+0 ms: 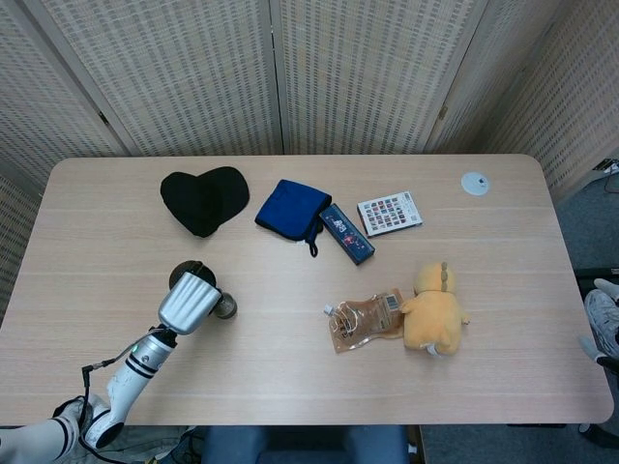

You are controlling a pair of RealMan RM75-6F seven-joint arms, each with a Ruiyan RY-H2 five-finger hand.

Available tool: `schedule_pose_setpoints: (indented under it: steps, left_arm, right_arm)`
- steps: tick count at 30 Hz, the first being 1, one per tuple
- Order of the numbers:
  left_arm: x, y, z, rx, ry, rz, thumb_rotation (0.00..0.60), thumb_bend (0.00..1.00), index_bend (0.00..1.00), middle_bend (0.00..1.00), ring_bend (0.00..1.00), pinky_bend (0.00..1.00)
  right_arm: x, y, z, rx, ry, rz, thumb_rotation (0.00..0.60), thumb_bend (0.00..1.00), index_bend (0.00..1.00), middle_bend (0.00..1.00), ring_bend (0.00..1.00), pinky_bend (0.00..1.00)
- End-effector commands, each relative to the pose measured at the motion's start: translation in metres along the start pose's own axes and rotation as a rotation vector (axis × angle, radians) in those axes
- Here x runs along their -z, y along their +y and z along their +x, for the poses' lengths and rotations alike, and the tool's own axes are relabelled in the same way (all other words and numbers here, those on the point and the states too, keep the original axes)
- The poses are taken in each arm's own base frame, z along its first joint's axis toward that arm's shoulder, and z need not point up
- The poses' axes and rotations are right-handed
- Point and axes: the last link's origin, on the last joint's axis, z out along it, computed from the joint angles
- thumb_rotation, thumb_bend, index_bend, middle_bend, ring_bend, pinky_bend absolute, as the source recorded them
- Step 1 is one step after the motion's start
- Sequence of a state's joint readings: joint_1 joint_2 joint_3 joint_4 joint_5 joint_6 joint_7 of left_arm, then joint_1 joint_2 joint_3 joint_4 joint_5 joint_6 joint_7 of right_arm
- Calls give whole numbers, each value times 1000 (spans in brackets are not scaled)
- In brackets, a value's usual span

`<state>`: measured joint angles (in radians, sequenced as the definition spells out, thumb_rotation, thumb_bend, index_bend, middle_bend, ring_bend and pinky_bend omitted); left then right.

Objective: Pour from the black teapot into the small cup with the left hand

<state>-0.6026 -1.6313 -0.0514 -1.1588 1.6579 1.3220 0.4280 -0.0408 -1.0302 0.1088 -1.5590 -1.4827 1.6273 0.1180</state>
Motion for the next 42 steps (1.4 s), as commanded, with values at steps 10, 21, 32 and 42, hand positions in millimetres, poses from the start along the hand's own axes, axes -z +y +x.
schedule_pose_setpoints:
  steps: [10, 21, 32, 42]
  left_arm:
    - [0, 1, -2, -25, 8, -16, 600, 434, 1000, 1000, 960, 443]
    - [0, 0, -4, -43, 12, -18, 600, 434, 1000, 1000, 960, 443]
    - [0, -1, -4, -46, 16, -17, 600, 434, 1000, 1000, 960, 443]
    - [1, -3, -4, -58, 17, -16, 600, 434, 1000, 1000, 960, 443]
  right_arm:
    - [0, 1, 0, 0, -1, -3, 600, 111, 237, 285, 223, 225]
    - [-1, 1, -1, 1, -3, -3, 600, 111, 237, 285, 222, 225]
    - [-1, 1, -1, 1, -4, -1, 600, 110, 237, 285, 223, 225]
    - [-2, 0, -1, 0, -3, 3, 600, 111, 237, 285, 223, 225]
